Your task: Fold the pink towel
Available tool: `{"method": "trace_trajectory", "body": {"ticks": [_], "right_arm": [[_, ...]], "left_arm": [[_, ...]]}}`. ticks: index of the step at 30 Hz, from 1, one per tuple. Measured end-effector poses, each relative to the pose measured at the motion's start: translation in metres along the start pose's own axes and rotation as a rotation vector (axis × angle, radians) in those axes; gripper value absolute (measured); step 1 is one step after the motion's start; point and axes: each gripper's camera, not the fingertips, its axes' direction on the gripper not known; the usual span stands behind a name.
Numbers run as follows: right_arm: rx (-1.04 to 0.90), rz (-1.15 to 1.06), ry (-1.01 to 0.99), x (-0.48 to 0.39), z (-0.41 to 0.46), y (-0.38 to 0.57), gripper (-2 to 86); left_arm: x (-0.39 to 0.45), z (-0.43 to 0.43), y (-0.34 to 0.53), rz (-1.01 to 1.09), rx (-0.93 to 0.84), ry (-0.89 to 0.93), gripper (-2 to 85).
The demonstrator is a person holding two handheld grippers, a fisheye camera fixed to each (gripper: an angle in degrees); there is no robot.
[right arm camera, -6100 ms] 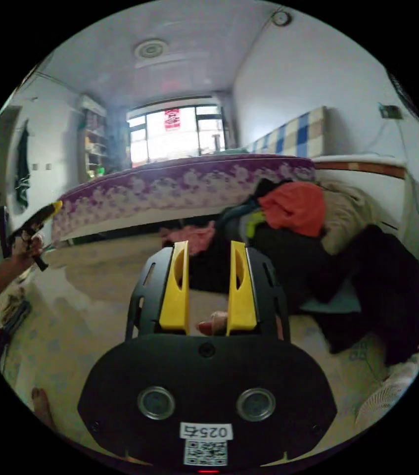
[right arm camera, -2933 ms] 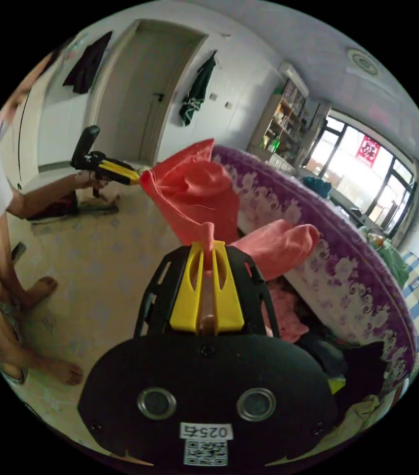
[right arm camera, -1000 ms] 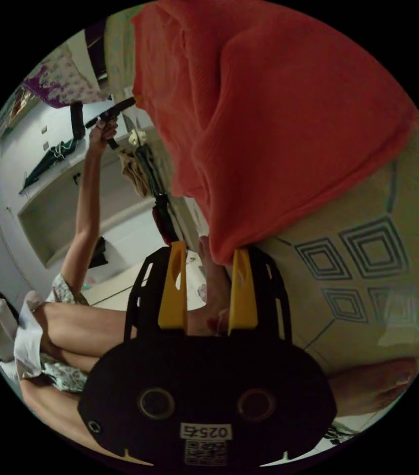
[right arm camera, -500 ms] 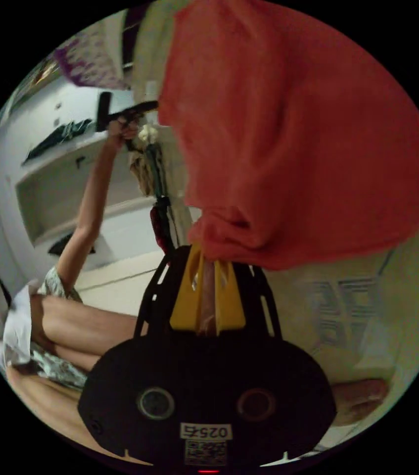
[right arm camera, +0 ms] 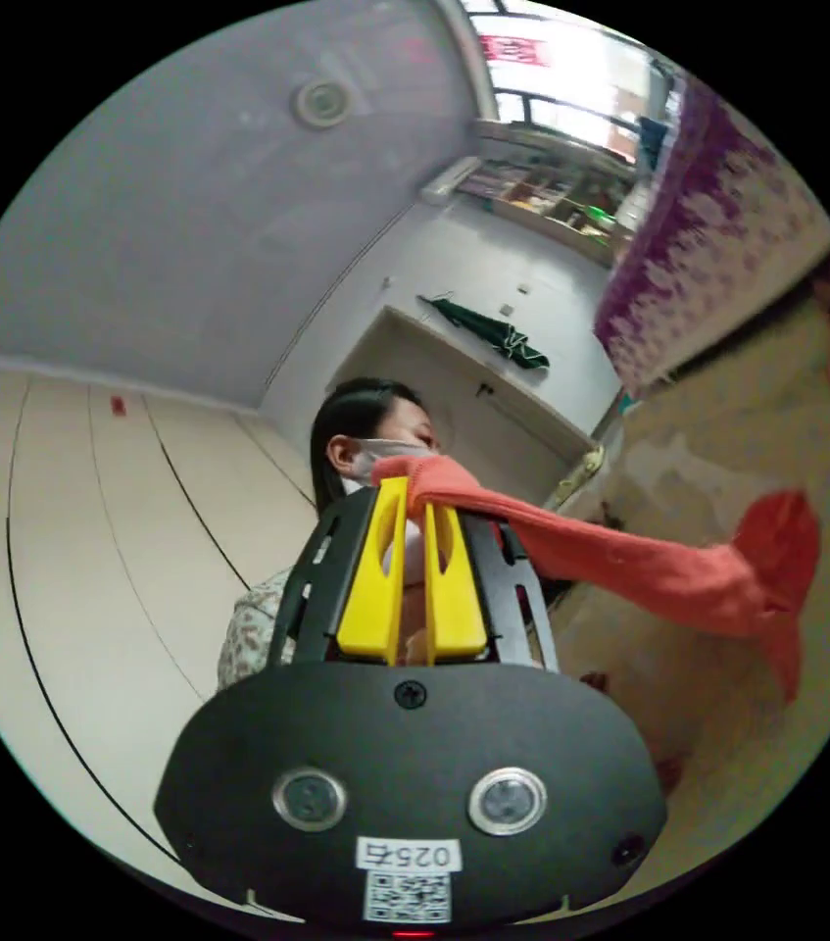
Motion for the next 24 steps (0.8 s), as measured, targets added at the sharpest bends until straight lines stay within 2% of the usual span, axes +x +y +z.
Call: {"method": "trace_trajectory", "body": {"ticks": [3,5,7,8,10,12,14,16,20,24], "right_arm": [[-0.098,0.049,0.117,0.037,0.007,-0.041,0.1],[-0.154,0.149,0.132,0.097,0.014,-0.069,0.1],[-0.186,0.296,0.099,0.199,0.029,-0.111,0.0],[-0.175,0.336,0.089,0.225,0.033,-0.123,0.0],[-0.010,0.428,0.053,0.295,0.047,-0.175,0.0],[0.067,0.355,0.046,0.303,0.062,-0.226,-0.1],[0.083,0.214,0.060,0.280,0.081,-0.278,-0.1],[0.075,0.051,0.060,0.235,0.098,-0.327,-0.1],[0.030,-0.094,0.142,0.191,0.102,-0.355,-0.1],[-0.144,-0.061,0.261,0.217,0.111,-0.334,0.0]], "left_arm": [[0.012,-0.006,-0.025,0.027,0.005,-0.170,-1.3],[-0.017,-0.006,-0.047,-0.044,-0.030,-0.206,-1.3],[-0.079,0.003,-0.093,-0.119,-0.081,-0.239,-1.3],[-0.095,0.008,-0.108,-0.126,-0.103,-0.232,-1.3],[-0.145,0.030,-0.175,-0.152,-0.139,-0.293,-1.4],[-0.154,0.045,-0.230,-0.123,-0.124,-0.348,-1.4],[-0.138,0.056,-0.281,-0.040,-0.084,-0.429,-1.4],[-0.097,0.064,-0.329,0.098,-0.019,-0.428,-1.4],[-0.044,0.060,-0.354,0.226,0.028,-0.408,-1.4],[-0.043,0.060,-0.332,0.181,-0.094,-0.452,-1.4]]}}
